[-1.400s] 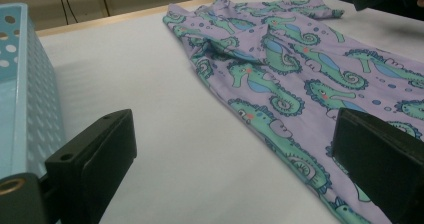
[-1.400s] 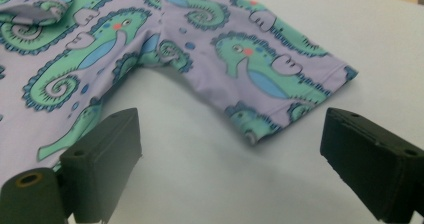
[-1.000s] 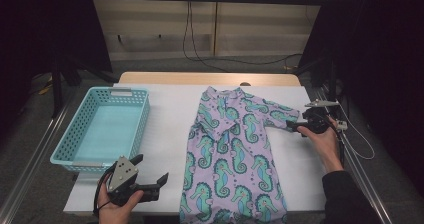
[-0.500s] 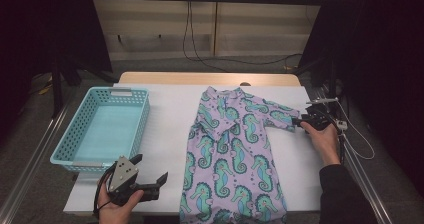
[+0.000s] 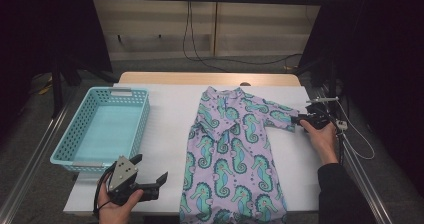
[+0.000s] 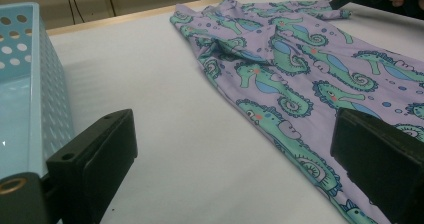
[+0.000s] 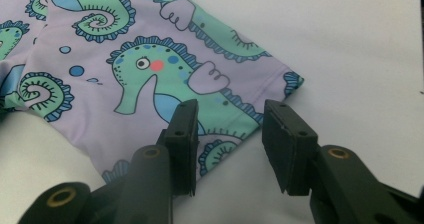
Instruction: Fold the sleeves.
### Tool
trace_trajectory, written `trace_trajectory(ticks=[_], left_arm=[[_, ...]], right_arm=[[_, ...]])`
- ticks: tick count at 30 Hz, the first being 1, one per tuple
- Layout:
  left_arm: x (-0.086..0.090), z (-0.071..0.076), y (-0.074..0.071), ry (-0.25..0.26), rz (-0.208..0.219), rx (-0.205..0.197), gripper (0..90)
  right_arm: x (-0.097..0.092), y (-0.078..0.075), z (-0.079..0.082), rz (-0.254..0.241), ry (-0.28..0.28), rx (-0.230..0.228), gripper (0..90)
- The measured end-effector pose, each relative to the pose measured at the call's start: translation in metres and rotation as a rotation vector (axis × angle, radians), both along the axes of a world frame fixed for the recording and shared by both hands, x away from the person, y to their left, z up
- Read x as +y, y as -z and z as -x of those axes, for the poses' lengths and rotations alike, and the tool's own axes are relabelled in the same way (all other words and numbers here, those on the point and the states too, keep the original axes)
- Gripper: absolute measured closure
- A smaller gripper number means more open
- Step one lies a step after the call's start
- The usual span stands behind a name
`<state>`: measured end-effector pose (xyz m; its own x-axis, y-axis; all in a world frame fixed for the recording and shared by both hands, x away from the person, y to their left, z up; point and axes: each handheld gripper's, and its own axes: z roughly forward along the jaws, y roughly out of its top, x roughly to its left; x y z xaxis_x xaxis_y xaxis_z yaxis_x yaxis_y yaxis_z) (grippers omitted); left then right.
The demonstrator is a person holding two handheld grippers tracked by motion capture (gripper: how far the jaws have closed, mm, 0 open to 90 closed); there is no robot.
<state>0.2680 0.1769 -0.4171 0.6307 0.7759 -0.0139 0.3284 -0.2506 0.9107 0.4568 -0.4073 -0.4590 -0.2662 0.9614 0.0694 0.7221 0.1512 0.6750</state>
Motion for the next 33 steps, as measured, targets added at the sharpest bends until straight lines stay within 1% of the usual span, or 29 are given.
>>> trace_trajectory(ticks=[1, 2, 5, 6, 7, 8, 10, 11, 14, 16, 18, 21, 22, 23, 26, 27, 28, 31, 33], left_arm=[[0.001, 0.0, 0.0, 0.0, -0.002, 0.0, 4.7], [0.001, 0.0, 0.0, 0.001, -0.001, 0.001, 4.7], [0.001, 0.001, 0.0, 0.001, -0.004, 0.004, 4.8], [0.001, 0.001, 0.0, 0.002, -0.004, 0.004, 4.8], [0.001, 0.001, 0.0, 0.002, -0.003, 0.004, 4.8], [0.001, 0.001, 0.0, 0.003, -0.004, 0.005, 4.8], [0.0, 0.001, 0.0, 0.001, -0.003, 0.005, 4.8], [0.0, 0.001, 0.0, 0.001, 0.005, 0.007, 4.8], [-0.001, 0.001, 0.0, 0.004, -0.004, 0.002, 4.9], [-0.002, 0.001, -0.001, 0.005, -0.003, 0.0, 4.9], [-0.003, 0.002, -0.001, 0.008, -0.002, 0.004, 4.9], [-0.003, 0.002, -0.001, 0.01, -0.005, 0.005, 4.9], [-0.003, 0.001, -0.001, 0.012, -0.004, 0.003, 4.9], [-0.003, 0.001, -0.001, 0.013, -0.006, 0.003, 4.9], [-0.003, 0.002, -0.001, 0.012, -0.005, 0.002, 4.9], [-0.003, 0.002, -0.001, 0.013, -0.007, 0.003, 4.9], [-0.003, 0.002, -0.001, 0.012, -0.008, 0.003, 4.9], [-0.003, 0.002, -0.001, 0.011, 0.001, 0.003, 4.9], [-0.003, 0.002, -0.001, 0.011, 0.0, 0.003, 5.0]], right_arm=[[0.003, 0.002, -0.001, 0.01, -0.005, 0.012, 57.2], [0.004, 0.002, -0.001, 0.021, -0.005, 0.002, 57.2], [0.006, 0.002, -0.001, 0.028, 0.012, 0.01, 60.3], [0.006, 0.001, -0.001, 0.041, 0.021, 0.013, 61.2], [0.007, 0.0, -0.001, 0.055, 0.025, 0.014, 60.0], [0.006, 0.0, -0.001, 0.057, 0.024, 0.017, 59.7], [0.004, 0.001, -0.001, 0.033, 0.029, 0.018, 59.9], [0.004, 0.002, -0.001, 0.031, 0.034, 0.017, 60.1], [0.007, 0.001, 0.0, 0.033, 0.044, 0.021, 64.4], [0.008, 0.002, 0.0, 0.019, 0.052, 0.018, 68.7], [0.009, 0.002, 0.001, 0.016, 0.052, 0.01, 73.6], [0.01, 0.002, 0.0, 0.0, 0.035, 0.009, 86.7], [0.011, 0.003, 0.0, -0.012, 0.041, 0.014, 87.7], [0.011, 0.002, 0.0, -0.01, 0.04, 0.014, 87.9], [0.012, 0.002, 0.0, 0.005, 0.029, 0.003, 88.4], [0.013, 0.002, 0.0, 0.006, 0.035, 0.007, 88.5], [0.013, 0.002, 0.0, 0.011, 0.031, 0.0, 88.6], [0.013, 0.002, 0.001, 0.01, 0.036, -0.002, 88.7], [0.014, 0.002, 0.0, 0.023, 0.025, -0.017, 88.7]])
